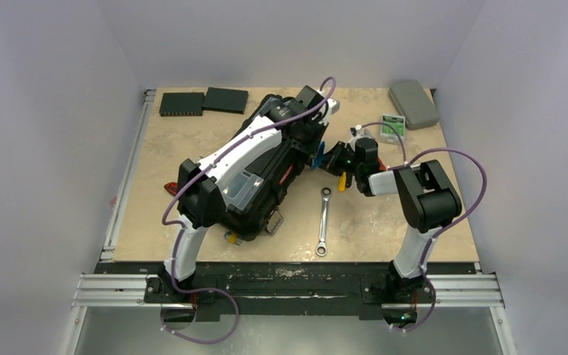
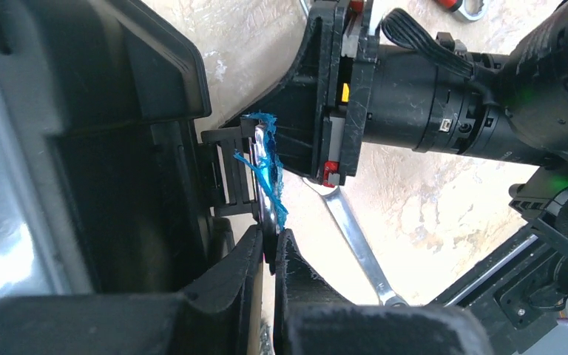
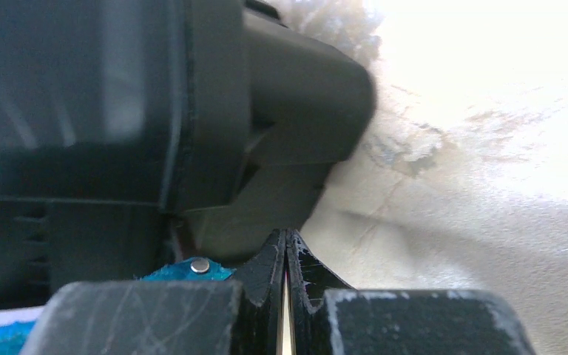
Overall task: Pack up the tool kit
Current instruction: Close the toolbox at the center of the board.
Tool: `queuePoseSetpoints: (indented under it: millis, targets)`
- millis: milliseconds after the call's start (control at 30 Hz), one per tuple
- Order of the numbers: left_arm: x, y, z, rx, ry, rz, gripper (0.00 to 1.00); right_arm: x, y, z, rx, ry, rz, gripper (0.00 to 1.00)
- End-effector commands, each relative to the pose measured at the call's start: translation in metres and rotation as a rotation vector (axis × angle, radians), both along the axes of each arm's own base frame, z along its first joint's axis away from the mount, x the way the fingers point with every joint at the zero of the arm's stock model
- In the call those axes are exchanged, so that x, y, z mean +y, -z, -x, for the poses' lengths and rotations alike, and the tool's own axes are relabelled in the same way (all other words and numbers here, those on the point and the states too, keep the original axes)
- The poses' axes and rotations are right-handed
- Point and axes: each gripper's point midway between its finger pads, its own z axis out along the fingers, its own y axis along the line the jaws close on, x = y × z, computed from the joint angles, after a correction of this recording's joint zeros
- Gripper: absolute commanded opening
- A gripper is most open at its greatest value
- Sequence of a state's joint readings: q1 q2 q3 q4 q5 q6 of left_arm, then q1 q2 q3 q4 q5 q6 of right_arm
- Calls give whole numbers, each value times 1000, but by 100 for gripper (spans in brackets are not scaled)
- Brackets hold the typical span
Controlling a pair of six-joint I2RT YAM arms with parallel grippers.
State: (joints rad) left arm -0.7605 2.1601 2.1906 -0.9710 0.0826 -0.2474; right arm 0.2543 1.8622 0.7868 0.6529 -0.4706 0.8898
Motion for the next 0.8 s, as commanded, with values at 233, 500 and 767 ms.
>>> queuePoseSetpoints:
  millis: [233,500,767]
  targets:
    - [28,-91,-16,-246,-81,32,37,7,-68,7,-191,-27,-114,0]
    - [43,-106,-19,-343,-108,-53,61,6,-70,7,-184,-19,-106,0]
    - [63,-128,-16,-428,-148,-113,65,8,-89,13,-174,-26,-82,0]
